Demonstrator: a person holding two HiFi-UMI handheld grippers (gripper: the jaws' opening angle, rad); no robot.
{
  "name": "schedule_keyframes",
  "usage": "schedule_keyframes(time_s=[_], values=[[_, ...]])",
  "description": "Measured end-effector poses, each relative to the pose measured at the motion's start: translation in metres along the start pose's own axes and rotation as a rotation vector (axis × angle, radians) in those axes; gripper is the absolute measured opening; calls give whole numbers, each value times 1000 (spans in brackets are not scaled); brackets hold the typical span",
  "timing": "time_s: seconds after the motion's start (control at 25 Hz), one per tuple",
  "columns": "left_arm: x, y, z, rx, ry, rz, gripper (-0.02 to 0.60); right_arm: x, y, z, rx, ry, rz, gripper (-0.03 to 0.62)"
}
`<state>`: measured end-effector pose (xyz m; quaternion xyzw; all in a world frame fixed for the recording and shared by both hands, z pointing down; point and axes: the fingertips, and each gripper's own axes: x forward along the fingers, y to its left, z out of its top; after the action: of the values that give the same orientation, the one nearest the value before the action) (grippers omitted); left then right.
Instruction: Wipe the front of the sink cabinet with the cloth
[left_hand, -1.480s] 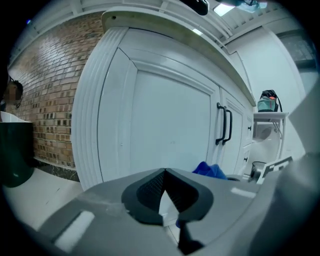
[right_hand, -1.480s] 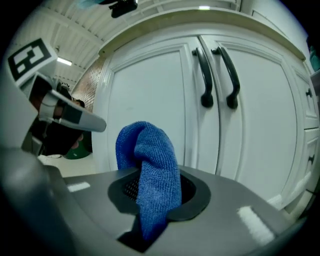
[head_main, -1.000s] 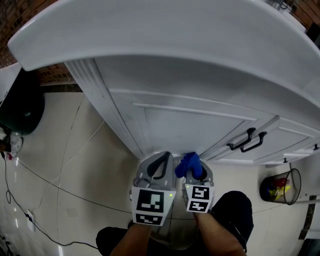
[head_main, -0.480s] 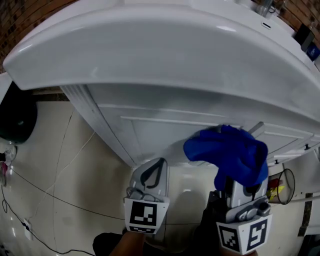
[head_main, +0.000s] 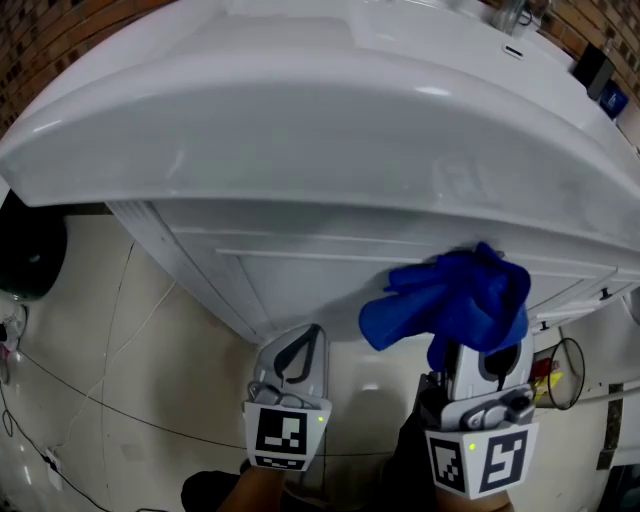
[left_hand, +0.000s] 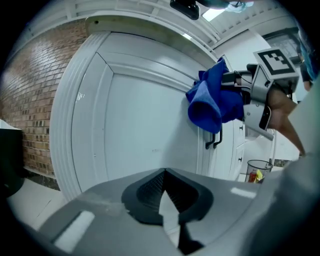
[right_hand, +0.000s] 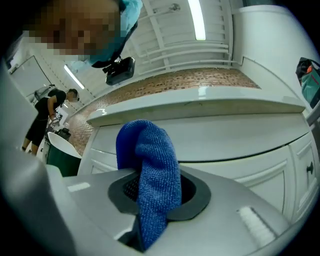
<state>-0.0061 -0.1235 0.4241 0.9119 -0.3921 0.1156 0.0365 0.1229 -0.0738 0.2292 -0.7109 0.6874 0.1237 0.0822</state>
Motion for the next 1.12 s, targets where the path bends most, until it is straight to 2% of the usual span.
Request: schedule_keyframes(time_s=[0.24, 0.56, 0.88, 1.12], values=[[5, -2, -8, -4, 25, -9, 6, -21, 22, -57, 16, 128, 34, 78], [16, -9, -19, -5, 56, -27, 6, -45, 23, -170, -11, 334, 20, 78], [10, -20, -28, -27, 84, -36, 6, -76, 14, -296, -7, 652, -41, 78], [18, -32, -19, -15, 59, -77, 6, -81, 12, -328, -57, 738, -26, 80]])
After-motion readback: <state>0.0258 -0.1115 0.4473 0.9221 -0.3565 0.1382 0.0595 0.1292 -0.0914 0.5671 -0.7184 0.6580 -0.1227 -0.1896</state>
